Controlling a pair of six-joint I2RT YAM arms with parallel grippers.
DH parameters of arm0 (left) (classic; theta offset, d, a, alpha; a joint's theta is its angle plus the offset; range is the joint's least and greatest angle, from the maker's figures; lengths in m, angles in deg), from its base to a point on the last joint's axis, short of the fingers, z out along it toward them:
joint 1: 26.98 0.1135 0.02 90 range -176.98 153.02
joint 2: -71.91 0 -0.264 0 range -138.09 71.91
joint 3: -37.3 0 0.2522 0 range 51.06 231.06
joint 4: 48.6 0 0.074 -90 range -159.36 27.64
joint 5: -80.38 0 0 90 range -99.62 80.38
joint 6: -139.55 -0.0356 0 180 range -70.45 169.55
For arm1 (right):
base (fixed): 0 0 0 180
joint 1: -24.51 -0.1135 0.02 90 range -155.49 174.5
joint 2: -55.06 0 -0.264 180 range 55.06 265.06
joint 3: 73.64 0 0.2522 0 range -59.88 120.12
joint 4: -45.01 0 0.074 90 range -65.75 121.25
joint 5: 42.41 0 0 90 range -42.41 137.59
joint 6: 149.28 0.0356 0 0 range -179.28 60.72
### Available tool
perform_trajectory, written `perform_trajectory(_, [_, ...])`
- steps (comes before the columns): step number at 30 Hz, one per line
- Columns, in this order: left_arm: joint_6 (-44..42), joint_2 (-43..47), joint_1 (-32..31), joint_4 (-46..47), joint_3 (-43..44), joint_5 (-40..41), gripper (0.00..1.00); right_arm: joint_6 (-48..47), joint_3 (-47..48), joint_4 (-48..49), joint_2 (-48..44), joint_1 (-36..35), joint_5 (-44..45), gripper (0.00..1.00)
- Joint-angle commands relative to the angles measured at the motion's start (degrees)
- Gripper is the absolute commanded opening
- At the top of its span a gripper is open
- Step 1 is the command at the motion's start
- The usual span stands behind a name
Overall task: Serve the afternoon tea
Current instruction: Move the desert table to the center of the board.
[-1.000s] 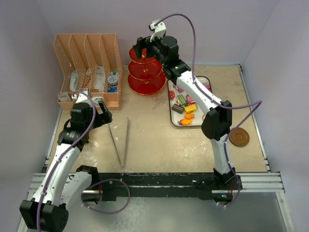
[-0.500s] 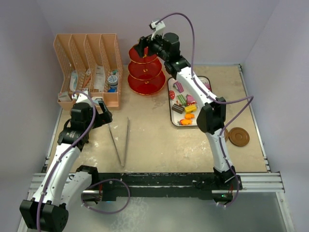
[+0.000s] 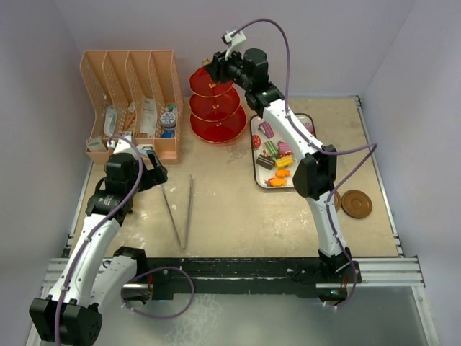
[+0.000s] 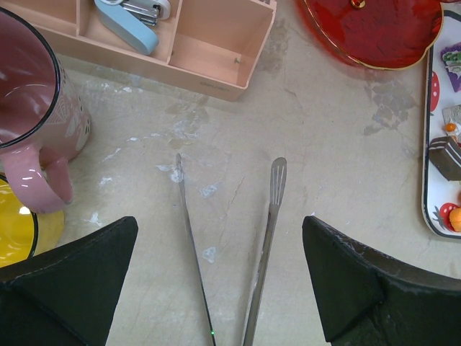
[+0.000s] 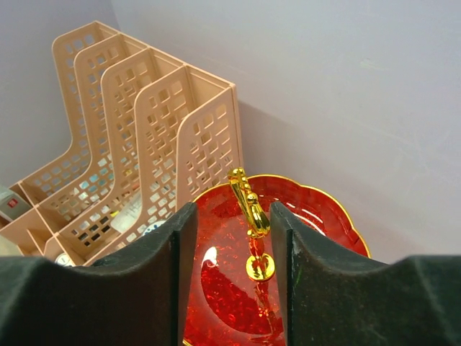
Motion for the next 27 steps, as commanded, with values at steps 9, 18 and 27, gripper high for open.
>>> perform_trajectory(9, [-0.35, 0.06, -0.14, 2.57, 0.28, -0.49, 0.93, -3.66, 5.28, 1.69, 2.14, -0.06, 1.02, 0.47])
perform_trajectory(18, [-0.44, -0.18, -0.14, 2.65, 0.3, -0.41, 0.94, -3.71, 2.73, 2.44, 0.02, -0.06, 2.19, 0.21])
perform_trajectory(27, [-0.56, -0.25, -0.14, 2.64, 0.37, -0.43, 0.94, 0.43, -6.72, 4.54, -11.19, -1.4, -1.13, 0.0])
